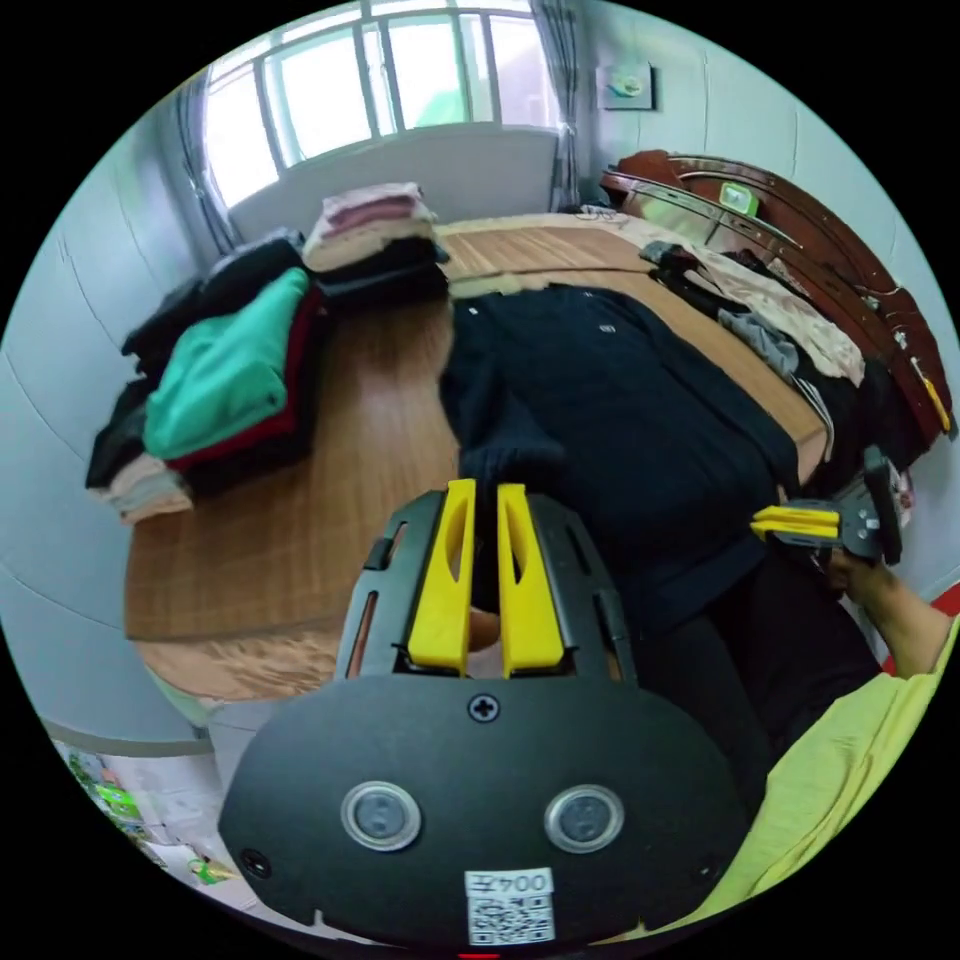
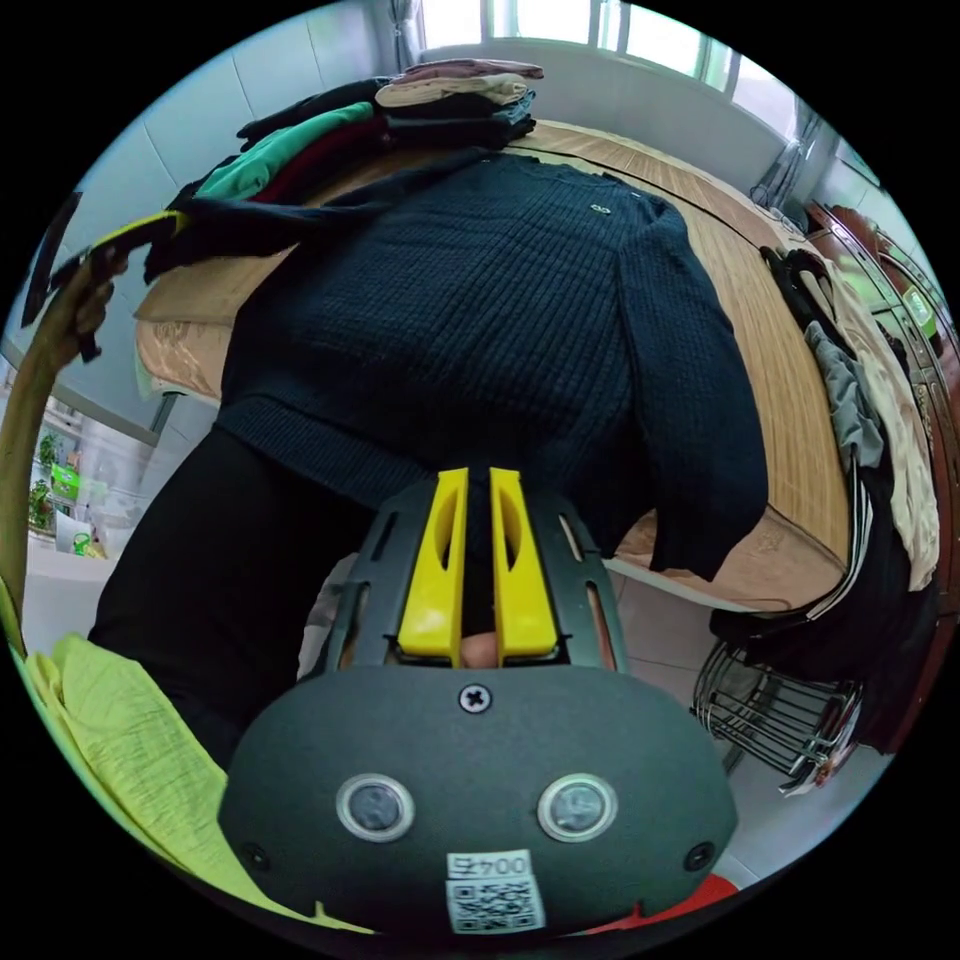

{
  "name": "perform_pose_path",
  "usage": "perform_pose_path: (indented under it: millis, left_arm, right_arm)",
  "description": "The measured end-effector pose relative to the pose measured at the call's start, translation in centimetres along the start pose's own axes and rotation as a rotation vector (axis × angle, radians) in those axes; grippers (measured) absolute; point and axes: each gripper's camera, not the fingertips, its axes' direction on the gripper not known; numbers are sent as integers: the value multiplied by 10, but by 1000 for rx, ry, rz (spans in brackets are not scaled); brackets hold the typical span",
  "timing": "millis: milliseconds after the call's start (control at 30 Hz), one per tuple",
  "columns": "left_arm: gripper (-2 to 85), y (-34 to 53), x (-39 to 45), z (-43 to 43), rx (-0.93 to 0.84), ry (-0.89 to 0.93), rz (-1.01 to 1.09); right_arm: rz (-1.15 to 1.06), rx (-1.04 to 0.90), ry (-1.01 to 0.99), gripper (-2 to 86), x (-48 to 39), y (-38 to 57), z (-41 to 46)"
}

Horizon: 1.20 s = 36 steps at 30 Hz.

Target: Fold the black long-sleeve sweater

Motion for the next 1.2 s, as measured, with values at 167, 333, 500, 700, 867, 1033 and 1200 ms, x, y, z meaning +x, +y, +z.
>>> perform_pose_path:
  millis: [167, 333, 500, 700, 867, 1033, 1200]
  left_arm:
    - [22, -86, -34, -35, 25, -362, 78]
    - [25, -154, -63, -25, 2, -666, 91]
    - [47, -183, -48, 76, -237, -947, 261]
    - [194, -162, -23, 152, -575, -1013, 517]
    - [309, -143, -35, 117, -668, -1022, 599]
    - [328, -127, -55, 42, -661, -1016, 552]
    - [322, -95, -97, -24, -664, -943, 322]
  right_arm:
    - [-28, 4, 27, 46, -6, 2, -2]
    - [-19, 6, 9, 40, -4, 4, -1]
    - [-8, -4, -15, 40, -1, 3, 1]
    - [0, -20, -34, 39, -1, 4, 6]
    - [6, -16, -43, 39, -6, 11, 8]
    - [4, 16, -16, 35, -19, 25, 5]
    - [48, 99, 5, 9, -25, 43, -6]
